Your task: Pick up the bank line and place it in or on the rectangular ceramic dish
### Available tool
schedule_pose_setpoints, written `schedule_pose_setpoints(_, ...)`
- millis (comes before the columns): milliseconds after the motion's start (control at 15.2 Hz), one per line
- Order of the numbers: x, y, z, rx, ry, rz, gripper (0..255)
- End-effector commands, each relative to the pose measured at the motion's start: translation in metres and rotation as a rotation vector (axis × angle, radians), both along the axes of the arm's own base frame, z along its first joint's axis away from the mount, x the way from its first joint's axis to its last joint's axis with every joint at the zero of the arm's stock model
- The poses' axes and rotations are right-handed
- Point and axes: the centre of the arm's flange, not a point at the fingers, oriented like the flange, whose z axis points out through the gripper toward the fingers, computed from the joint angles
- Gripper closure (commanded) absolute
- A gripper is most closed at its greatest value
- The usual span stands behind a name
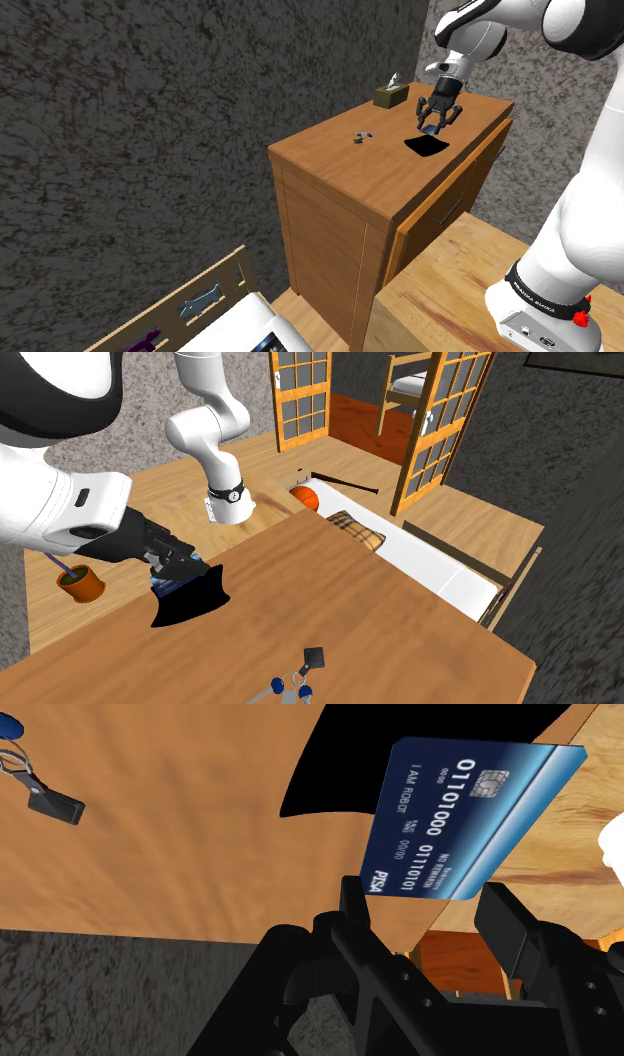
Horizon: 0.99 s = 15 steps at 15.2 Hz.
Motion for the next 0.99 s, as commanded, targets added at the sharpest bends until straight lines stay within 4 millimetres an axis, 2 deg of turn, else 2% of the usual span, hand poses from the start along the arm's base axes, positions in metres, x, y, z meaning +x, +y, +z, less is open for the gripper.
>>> schedule_pose_setpoints(0, -0.001, 0.000, -0.011, 0.000, 0.000, 0.000, 255)
schedule_pose_setpoints(396, -0.001, 0.000, -0.040, 0.000, 0.000, 0.000, 255)
schedule_pose_setpoints(924, -0.001, 0.000, -0.040, 0.000, 0.000, 0.000, 255)
